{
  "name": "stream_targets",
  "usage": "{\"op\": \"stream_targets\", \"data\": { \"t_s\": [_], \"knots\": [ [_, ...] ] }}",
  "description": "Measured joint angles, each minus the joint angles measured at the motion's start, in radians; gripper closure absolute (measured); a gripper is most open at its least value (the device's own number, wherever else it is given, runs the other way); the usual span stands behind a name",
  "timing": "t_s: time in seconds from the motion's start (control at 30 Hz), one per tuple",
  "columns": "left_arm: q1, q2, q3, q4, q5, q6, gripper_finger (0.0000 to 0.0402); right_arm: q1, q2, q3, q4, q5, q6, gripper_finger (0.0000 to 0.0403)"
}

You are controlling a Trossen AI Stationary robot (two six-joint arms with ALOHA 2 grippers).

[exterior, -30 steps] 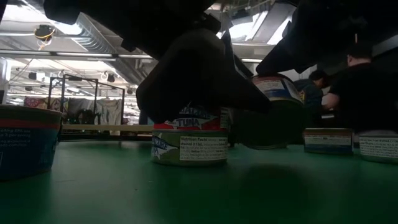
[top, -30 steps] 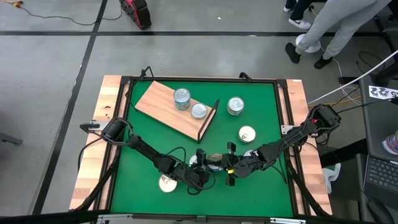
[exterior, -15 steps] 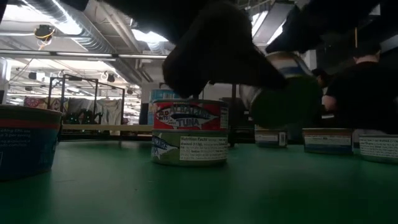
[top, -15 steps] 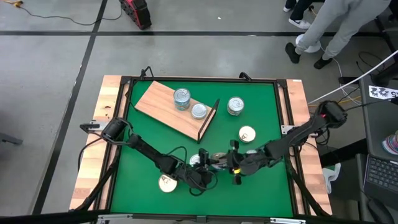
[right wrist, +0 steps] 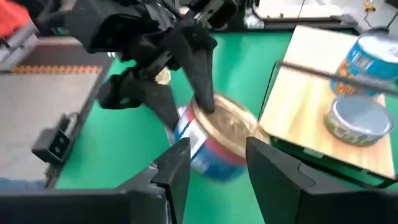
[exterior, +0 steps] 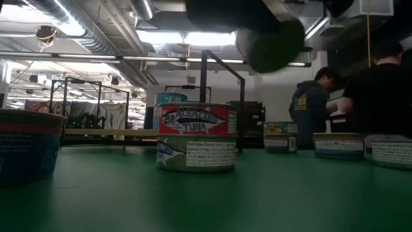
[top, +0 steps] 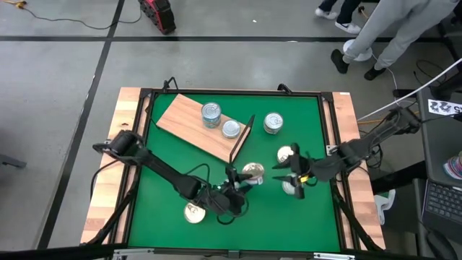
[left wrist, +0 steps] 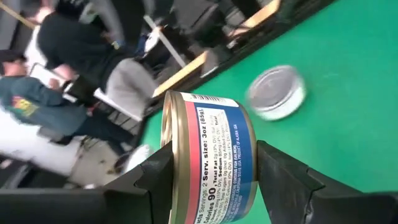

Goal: Stack canned seafood by type on shelf
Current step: Put the blue tuna can on the shelf

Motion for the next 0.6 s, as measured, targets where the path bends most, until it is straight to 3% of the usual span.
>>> {"op": "stream_targets", "data": {
  "t_s": [0.37,0.6],
  "knots": [
    [-0.05,-0.261,0.001,-0.436,-0.203,-0.117,0.0213,0.0,-0.07,-0.001,-0.075,-0.001,0.005,0.0248],
    [-0.058,-0.374,0.001,-0.918,-0.243,-0.488,0.0211,0.0,-0.046,-0.004,-0.086,-0.001,0.006,0.0248]
  ]
}}
